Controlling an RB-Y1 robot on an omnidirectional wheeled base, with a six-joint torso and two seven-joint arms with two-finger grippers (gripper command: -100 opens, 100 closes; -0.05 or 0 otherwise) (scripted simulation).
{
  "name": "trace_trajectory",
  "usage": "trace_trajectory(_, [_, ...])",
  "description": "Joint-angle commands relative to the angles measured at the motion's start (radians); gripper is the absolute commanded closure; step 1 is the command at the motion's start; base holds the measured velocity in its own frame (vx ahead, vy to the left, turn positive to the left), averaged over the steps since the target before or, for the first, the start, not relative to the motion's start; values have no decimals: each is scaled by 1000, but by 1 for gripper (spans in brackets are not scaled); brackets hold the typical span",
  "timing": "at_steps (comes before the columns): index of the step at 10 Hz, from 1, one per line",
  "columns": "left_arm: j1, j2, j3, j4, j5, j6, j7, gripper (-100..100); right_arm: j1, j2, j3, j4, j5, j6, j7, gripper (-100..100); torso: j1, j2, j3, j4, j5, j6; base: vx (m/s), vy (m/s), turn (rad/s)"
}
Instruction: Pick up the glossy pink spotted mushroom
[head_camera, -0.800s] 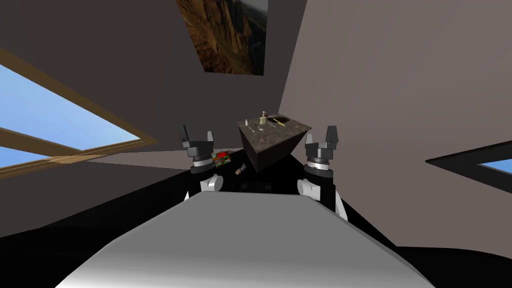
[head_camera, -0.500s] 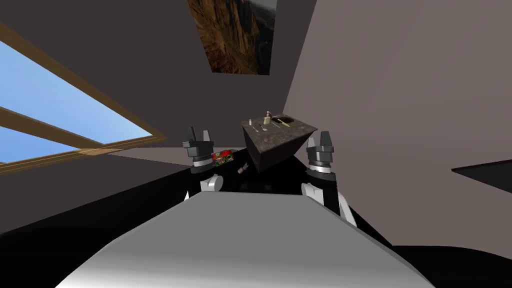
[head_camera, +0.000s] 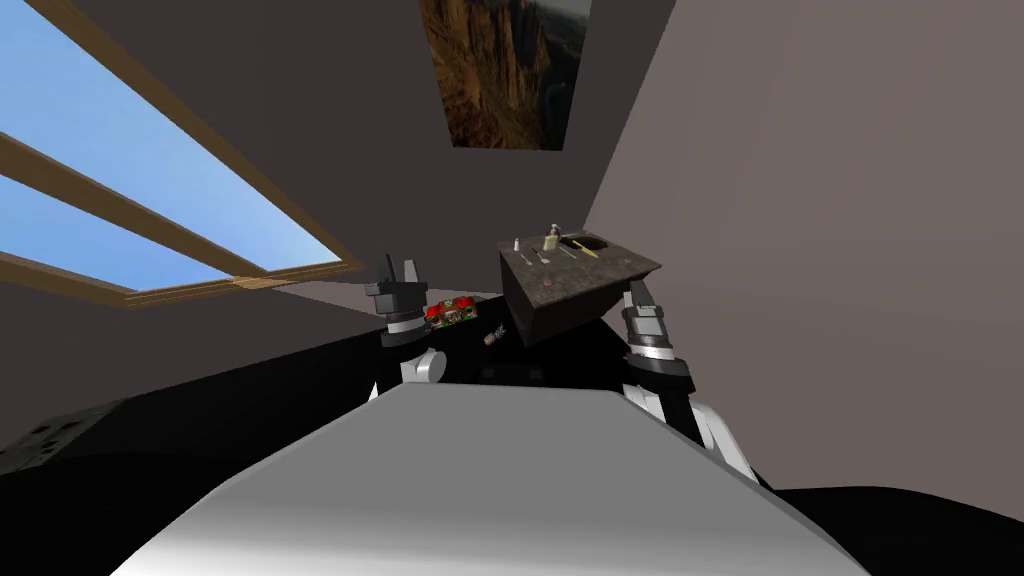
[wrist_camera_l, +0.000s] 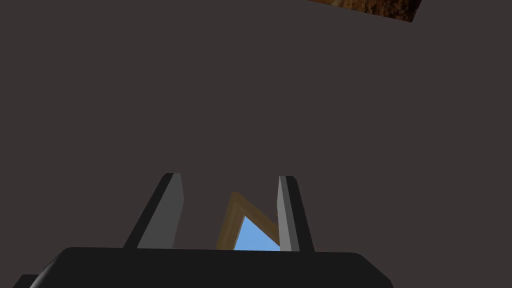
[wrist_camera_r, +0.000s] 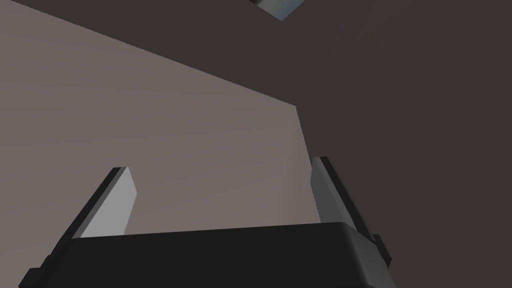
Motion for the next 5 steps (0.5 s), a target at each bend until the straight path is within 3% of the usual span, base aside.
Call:
trace_trajectory(1, [0,0,0,0,0,0,0,0,50,-24,-26,6,50,10,20,-100,0,0,0,0,0,0,25,85,251])
trace_trajectory(2, [0,0,0,0,0,0,0,0,85,-43,-45,13,82,17,31,-100,1,0,0,0,0,0,28,88,231])
trace_trajectory(3, [0,0,0,0,0,0,0,0,85,-43,-45,13,95,17,31,-100,1,-1,0,0,0,0,30,52,83])
trace_trajectory(5, [0,0,0,0,0,0,0,0,155,-85,-83,28,162,32,56,-100,-2,-1,-1,0,0,0,48,53,223])
